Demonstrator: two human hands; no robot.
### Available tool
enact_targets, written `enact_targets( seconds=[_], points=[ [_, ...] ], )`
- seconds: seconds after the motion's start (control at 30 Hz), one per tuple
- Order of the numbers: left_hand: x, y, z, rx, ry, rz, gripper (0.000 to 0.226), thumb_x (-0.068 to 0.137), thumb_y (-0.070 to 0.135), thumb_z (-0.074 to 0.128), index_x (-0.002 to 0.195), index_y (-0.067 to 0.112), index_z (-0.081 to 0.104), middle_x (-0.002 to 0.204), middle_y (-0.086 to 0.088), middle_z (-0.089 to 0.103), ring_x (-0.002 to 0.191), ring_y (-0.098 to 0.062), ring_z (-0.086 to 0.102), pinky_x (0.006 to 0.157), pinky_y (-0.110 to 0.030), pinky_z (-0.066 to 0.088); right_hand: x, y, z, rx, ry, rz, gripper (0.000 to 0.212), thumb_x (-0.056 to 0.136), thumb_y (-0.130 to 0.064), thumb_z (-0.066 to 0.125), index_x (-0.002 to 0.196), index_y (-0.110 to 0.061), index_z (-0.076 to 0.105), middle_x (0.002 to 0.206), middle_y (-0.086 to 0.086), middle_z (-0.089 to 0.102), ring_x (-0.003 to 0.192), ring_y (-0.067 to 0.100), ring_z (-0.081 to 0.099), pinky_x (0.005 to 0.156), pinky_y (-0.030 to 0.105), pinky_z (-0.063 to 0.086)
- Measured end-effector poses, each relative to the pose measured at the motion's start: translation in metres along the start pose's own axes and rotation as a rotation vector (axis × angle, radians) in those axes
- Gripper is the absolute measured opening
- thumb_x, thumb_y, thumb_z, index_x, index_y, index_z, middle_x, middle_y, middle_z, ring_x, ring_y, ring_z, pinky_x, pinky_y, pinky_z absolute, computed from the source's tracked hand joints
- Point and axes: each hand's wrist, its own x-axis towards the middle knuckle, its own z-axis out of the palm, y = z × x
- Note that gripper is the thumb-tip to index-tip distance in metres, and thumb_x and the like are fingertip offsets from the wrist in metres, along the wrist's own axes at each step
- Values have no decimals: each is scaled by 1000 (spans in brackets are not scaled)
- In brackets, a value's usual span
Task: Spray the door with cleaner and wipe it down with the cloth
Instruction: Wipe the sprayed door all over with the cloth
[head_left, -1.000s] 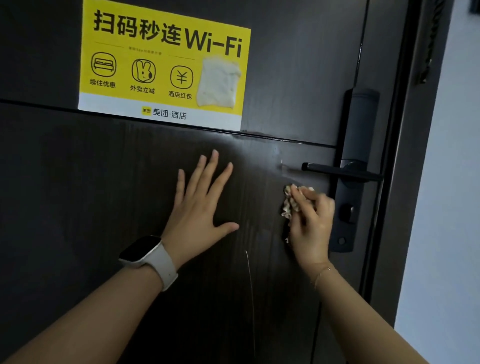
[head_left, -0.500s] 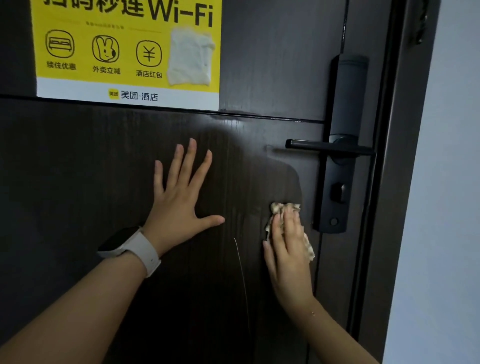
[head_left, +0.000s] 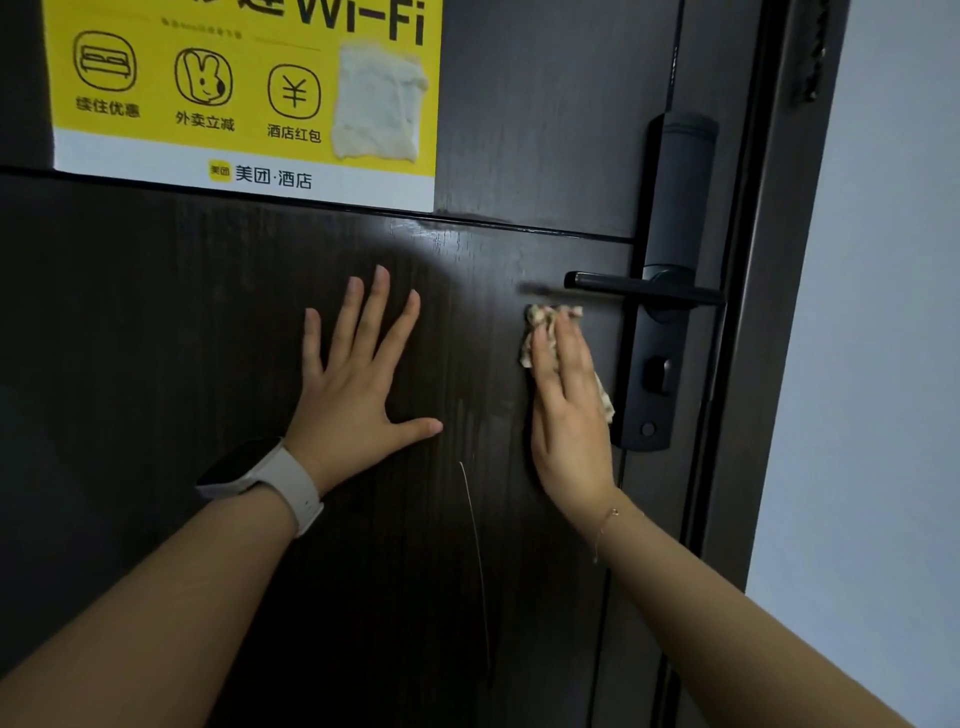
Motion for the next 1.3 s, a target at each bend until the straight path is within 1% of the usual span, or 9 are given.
enact_targets(
  seconds=[0.13,0.23,0.3,0.5,0.67,0.73,0.83,1.07,1.3],
  points=[
    [-1,-1,1,-3,9,-2,126,67,67,71,152,31,-15,156,2,-35,144,-20,-32,113,-51,-20,51,-7,-6,-19,120,111,56,105,-13,37,156,-7,15,162,18,12,151,31,14,121,48,23],
    [0,-2,1,-8,11,8,125,68,67,70,152,31,-15,156,2,-35,143,-19,-32,113,-50,-22,79,3,-11,-9,201,161,55,105,-4,34,156,-5,14,164,17,5,152,27,2,125,39,7],
    [0,-2,2,-9,13,8,124,68,67,70,153,30,-13,156,2,-34,143,-19,-33,113,-49,-22,57,7,-9,-30,222,171,58,102,3,35,155,-3,14,163,17,6,152,28,2,124,40,9],
    [0,-2,4,-21,21,6,124,67,67,71,154,30,-10,157,3,-33,144,-18,-31,112,-49,-23,21,3,-9,-15,124,236,80,87,20,39,156,-6,5,164,14,-3,152,27,-3,123,35,12],
    [0,-2,4,-3,39,4,124,67,67,71,154,30,-9,158,1,-31,144,-19,-31,111,-46,-25,55,3,-19,-11,140,235,80,86,21,39,156,-9,14,164,13,-1,152,25,-3,115,8,1],
    [0,-2,4,9,30,4,124,68,67,69,153,30,-12,157,0,-33,143,-20,-32,112,-48,-24,34,5,-18,-26,115,213,81,87,21,41,157,-11,14,165,12,3,152,25,2,117,15,13],
    [0,-1,2,9,17,7,123,69,69,67,152,30,-15,157,-1,-33,143,-21,-32,113,-50,-22,-29,3,-10,-41,-11,166,88,85,20,47,158,-14,10,165,6,-2,153,18,-2,119,19,8],
    [-50,16,14,-26,151,32,100,80,49,71,156,24,11,162,-12,-12,149,-29,-13,119,-55,-6,-147,-8,6,5,-122,115,61,92,-3,61,149,-7,38,159,15,24,149,26,20,121,27,18],
    [-148,31,86,-211,41,-289,107,76,46,75,156,25,7,162,-7,-17,150,-25,-14,119,-56,1,-131,-11,14,4,72,69,48,85,5,69,130,-5,59,135,18,46,121,31,43,110,17,24]
  ],
)
